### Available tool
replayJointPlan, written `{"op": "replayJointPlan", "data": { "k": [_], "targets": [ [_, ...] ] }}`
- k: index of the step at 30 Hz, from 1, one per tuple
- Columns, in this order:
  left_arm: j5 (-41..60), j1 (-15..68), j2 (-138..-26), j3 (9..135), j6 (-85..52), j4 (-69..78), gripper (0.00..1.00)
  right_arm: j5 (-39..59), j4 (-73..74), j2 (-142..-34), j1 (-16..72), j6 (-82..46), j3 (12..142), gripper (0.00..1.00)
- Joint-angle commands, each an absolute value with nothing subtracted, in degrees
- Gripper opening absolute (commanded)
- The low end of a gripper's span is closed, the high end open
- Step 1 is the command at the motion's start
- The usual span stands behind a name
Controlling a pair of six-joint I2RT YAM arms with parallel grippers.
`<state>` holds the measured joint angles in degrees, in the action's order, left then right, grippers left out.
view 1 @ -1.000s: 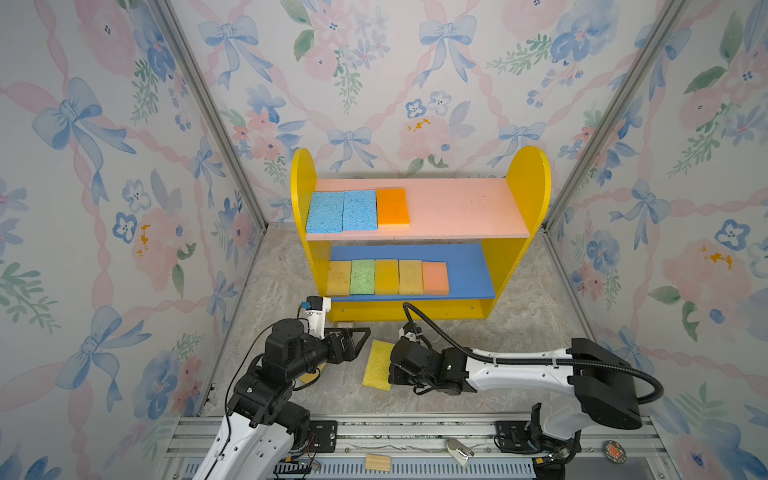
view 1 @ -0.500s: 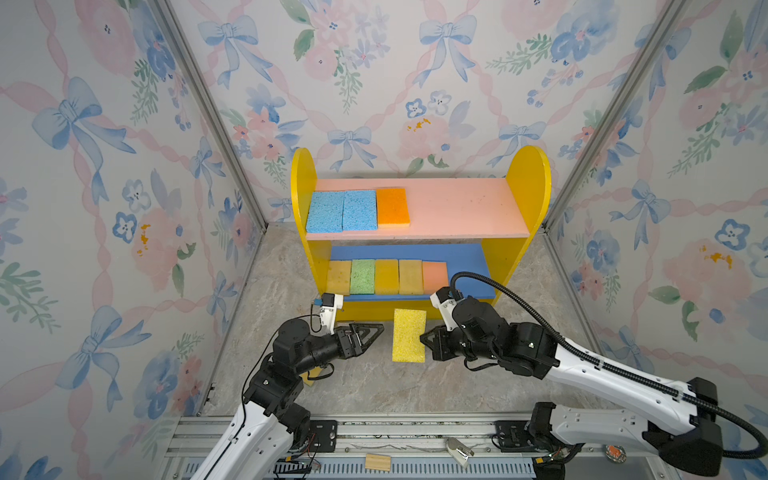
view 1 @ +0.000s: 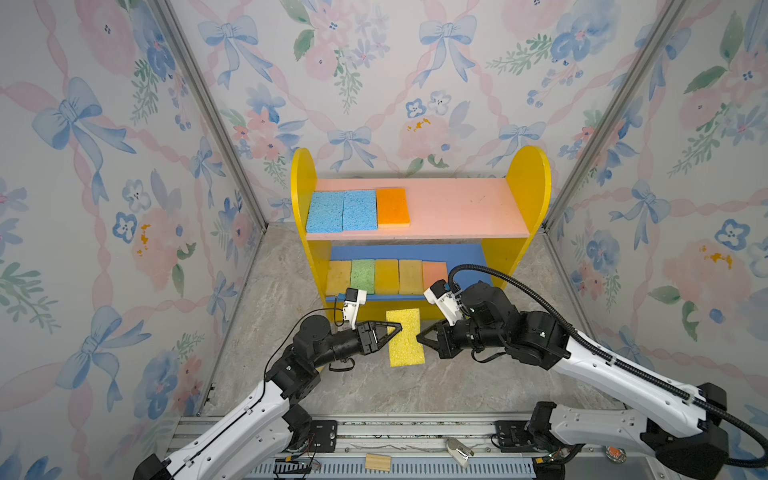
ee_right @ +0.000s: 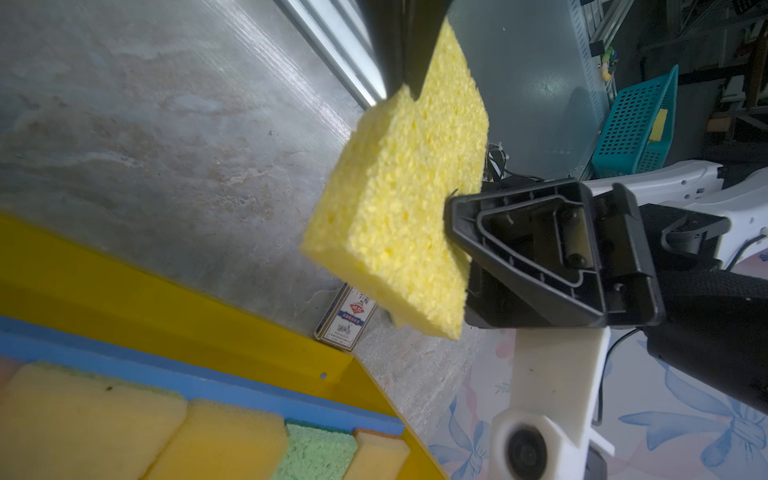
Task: Place and organize the cleaning sponges onto the shelf
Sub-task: 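Close the left gripper on the yellow sponge held by the right gripper, then carry the yellow sponge up to the pink top board while the left gripper draws back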
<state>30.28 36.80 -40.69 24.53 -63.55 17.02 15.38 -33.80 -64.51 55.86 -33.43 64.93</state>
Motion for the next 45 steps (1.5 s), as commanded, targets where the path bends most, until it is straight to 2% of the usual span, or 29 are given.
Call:
{"op": "replayJointPlan", "data": {
  "k": [1,4,6,8,12,18,25,31,34,35,37,38,41,45],
  "targets": [
    [29.2,37.0,-40.6,24.8,-64.0,21.2,0.11,20.9,-31.7,-62.9,53.4,-34.0,64.2,0.19],
    [28.8,37.0,-39.9,24.7,-65.2,22.2,0.04,25.2,-28.6,-61.0,50.5,-35.4,62.0,0.55],
    [28.3,37.0,-39.2,24.7,-66.4,23.1,0.03,27.6,-27.3,-59.6,48.6,-38.1,60.7,0.7],
    [27.1,37.1,-38.5,24.7,-68.1,23.9,0.03,29.8,-24.7,-57.8,47.6,-39.7,58.9,0.78],
    [25.5,37.0,-38.3,25.0,-71.1,26.5,0.02,33.3,-18.4,-56.1,47.5,-44.4,55.2,0.8],
    [24.5,37.0,-38.8,26.3,-71.6,26.5,0.02,32.7,-16.6,-56.6,50.5,-45.4,54.9,0.73],
    [25.1,37.0,-38.3,26.0,-71.8,26.7,0.03,31.3,-16.3,-58.8,52.1,-45.4,56.4,0.52],
    [25.7,36.9,-38.0,25.8,-71.7,26.8,0.03,28.2,-17.7,-59.5,52.2,-45.6,57.1,0.23],
    [25.8,36.8,-37.9,25.6,-71.5,26.8,0.07,25.8,-20.3,-58.8,52.1,-44.9,57.8,0.14],
    [26.2,36.5,-37.9,25.6,-71.4,26.7,0.13,24.9,-21.4,-58.3,51.8,-44.7,58.0,0.11],
    [27.7,35.5,-37.8,25.5,-71.0,25.8,0.45,22.7,-24.1,-56.8,51.3,-44.3,58.4,0.1],
    [28.8,34.4,-37.6,25.6,-70.4,24.6,0.55,21.5,-25.9,-56.0,50.9,-44.0,58.9,0.09],
    [29.8,30.3,-35.3,27.9,-64.5,13.1,0.71,18.0,-32.2,-53.4,50.1,-42.1,61.6,0.09],
    [30.5,24.5,-32.2,32.0,-54.5,-1.5,0.82,13.1,-42.0,-51.5,50.1,-38.3,68.6,0.09]
  ]
}}
